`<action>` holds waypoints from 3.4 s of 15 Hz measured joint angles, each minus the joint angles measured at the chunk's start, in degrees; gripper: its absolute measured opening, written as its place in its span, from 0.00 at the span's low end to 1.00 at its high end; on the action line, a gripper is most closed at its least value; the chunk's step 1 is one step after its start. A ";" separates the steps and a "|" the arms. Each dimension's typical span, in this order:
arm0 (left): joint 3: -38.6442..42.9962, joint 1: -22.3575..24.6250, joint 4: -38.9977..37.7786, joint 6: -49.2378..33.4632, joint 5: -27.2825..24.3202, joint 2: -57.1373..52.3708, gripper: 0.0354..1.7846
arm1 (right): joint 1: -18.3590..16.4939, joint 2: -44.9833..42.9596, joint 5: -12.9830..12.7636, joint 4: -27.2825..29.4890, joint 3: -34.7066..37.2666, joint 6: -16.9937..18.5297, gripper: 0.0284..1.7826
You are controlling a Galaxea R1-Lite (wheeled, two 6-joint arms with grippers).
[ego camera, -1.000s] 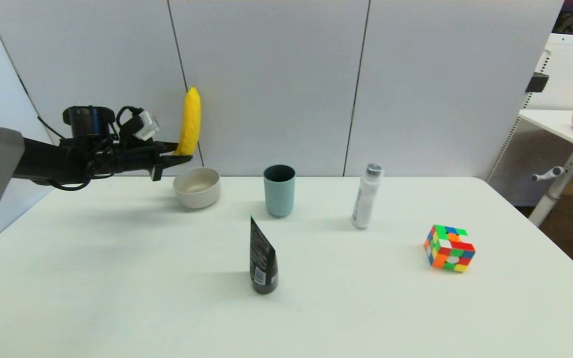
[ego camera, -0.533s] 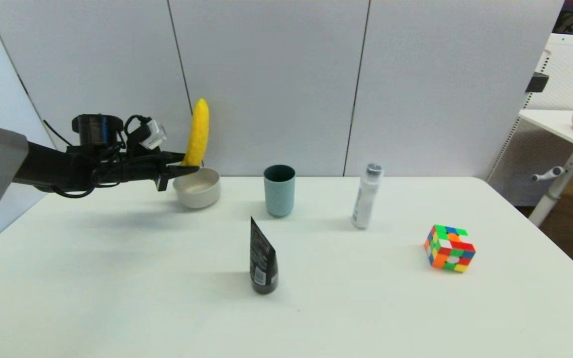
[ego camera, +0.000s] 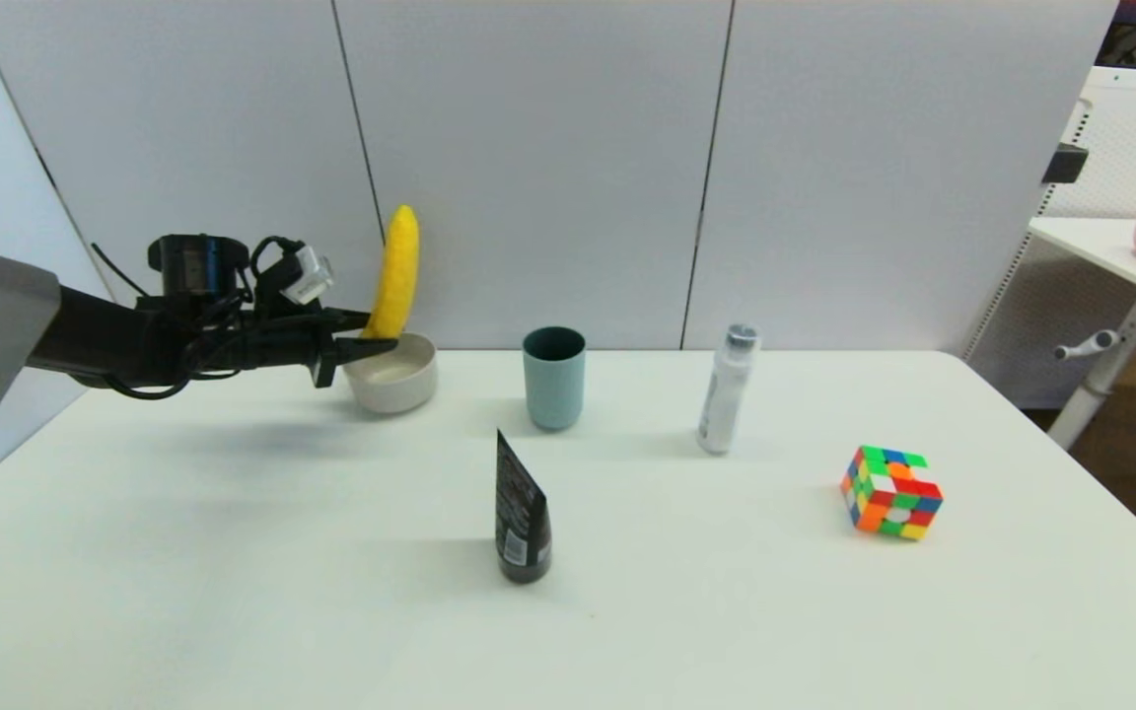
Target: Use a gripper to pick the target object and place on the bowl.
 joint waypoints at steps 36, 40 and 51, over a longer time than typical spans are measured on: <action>36.62 -4.39 15.75 -34.01 49.02 -73.55 0.95 | 0.00 0.00 0.00 0.00 0.00 -0.02 0.96; 57.36 -4.41 16.08 -36.00 49.12 -91.59 0.95 | 0.00 0.00 -0.01 0.02 0.00 0.00 0.96; 84.46 -3.40 16.94 -40.02 53.04 -124.37 0.96 | 0.00 0.00 -0.01 0.00 0.00 0.00 0.96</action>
